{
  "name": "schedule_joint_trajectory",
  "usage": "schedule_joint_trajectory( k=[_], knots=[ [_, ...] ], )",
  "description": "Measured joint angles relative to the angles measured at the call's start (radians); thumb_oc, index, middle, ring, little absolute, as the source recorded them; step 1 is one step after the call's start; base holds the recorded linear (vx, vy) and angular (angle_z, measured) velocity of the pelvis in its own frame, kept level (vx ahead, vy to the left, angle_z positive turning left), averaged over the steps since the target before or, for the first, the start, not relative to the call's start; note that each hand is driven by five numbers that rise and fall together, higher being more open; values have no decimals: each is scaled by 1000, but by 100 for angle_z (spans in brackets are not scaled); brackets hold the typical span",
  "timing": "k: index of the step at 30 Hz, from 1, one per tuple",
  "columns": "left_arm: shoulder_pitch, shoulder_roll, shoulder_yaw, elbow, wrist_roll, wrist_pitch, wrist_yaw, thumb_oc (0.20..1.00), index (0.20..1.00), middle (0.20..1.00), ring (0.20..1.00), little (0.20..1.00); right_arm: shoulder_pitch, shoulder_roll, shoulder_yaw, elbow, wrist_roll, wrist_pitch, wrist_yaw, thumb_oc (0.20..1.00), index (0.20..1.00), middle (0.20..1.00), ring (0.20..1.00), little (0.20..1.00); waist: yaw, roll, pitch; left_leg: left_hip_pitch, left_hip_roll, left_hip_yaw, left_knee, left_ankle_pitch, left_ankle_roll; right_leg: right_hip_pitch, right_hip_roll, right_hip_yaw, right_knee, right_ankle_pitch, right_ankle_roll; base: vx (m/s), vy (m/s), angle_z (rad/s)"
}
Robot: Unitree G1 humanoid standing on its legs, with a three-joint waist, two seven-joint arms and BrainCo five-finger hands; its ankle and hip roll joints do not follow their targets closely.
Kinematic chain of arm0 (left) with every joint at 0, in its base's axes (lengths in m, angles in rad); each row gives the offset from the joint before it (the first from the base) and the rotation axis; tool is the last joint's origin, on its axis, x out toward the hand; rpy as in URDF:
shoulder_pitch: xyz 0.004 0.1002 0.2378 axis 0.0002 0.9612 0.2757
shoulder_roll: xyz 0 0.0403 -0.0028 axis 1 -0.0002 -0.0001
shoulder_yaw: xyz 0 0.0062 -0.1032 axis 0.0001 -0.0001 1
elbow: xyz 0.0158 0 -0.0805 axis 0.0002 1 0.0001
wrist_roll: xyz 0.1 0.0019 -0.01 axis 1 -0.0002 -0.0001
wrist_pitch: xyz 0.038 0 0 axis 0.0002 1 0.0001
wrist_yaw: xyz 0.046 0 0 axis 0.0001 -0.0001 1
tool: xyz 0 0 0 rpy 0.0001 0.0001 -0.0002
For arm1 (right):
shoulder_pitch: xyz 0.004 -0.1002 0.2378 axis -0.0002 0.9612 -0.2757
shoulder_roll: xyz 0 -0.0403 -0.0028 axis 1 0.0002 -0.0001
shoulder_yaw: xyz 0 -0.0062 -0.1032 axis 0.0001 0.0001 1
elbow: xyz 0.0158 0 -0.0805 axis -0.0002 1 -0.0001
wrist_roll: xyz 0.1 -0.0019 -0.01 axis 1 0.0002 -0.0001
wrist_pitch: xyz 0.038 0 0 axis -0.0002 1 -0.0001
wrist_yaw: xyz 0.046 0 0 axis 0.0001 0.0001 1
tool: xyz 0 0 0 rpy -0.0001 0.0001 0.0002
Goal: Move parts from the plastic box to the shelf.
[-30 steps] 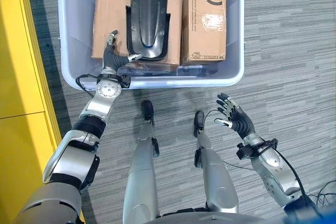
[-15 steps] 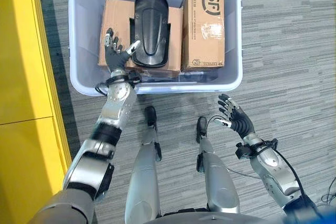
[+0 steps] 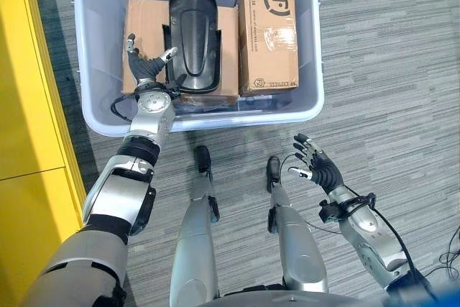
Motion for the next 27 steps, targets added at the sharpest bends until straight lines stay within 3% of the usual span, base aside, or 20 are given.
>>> schedule_joint_trajectory(
  k=[3,7,17,27],
  knots=[
    [-101,24,-29,164,6,23,-13,1000,1000,1000,1000,1000,6,-7,3,0,8,-1,2,1000,1000,1000,1000,1000,-10,-2,0,-7,1,3,1,0,0,-8,1,1,0,0,0,0,0,-1],
    [-135,32,-70,204,47,50,-36,1000,1000,1000,1000,1000,6,-34,5,-5,20,-2,10,1000,1000,1000,1000,1000,-18,-3,-1,-8,1,3,1,0,0,-10,1,1,0,0,0,0,0,0],
    [-159,36,-73,202,48,76,-47,1000,1000,1000,1000,1000,7,-35,8,-5,38,-9,24,1000,1000,1000,1000,1000,-31,-7,-3,-12,2,5,3,0,0,-14,1,8,0,2,0,0,0,0],
    [-190,26,-142,206,93,105,-58,1000,1000,1000,1000,1000,7,-35,20,-5,47,-10,26,1000,1000,1000,1000,1000,-39,-22,-12,-14,3,17,3,0,0,-23,0,16,0,5,1,2,-3,-2]
  ],
)
